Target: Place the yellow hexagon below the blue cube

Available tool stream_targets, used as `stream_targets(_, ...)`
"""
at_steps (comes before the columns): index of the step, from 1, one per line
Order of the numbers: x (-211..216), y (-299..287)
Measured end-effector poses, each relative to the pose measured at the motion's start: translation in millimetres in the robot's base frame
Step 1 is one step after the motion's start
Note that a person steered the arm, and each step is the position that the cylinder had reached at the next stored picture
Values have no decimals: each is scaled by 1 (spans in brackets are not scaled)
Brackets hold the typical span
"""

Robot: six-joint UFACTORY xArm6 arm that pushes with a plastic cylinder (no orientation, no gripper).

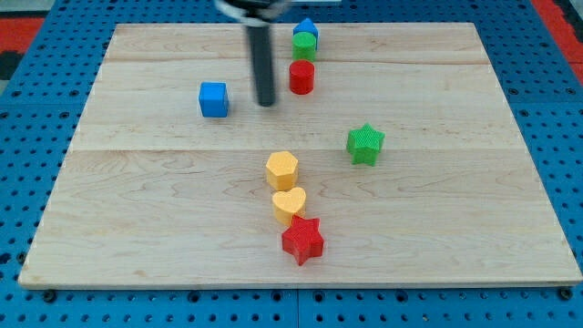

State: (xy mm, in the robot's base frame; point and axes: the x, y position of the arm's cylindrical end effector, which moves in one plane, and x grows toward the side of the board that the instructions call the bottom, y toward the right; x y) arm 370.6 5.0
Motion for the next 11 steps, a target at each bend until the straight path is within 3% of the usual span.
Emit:
stream_targets(1,76,50)
stream_targets(2,114,39)
stream_targets(3,125,-20)
stream_targets(4,117,-74)
stream_targets(5,82,-103)
stream_targets(6,69,-90)
stream_targets(7,105,-88)
stream_targets(8,119,-156)
stream_targets(9,85,-148)
stream_targets(11,85,-152)
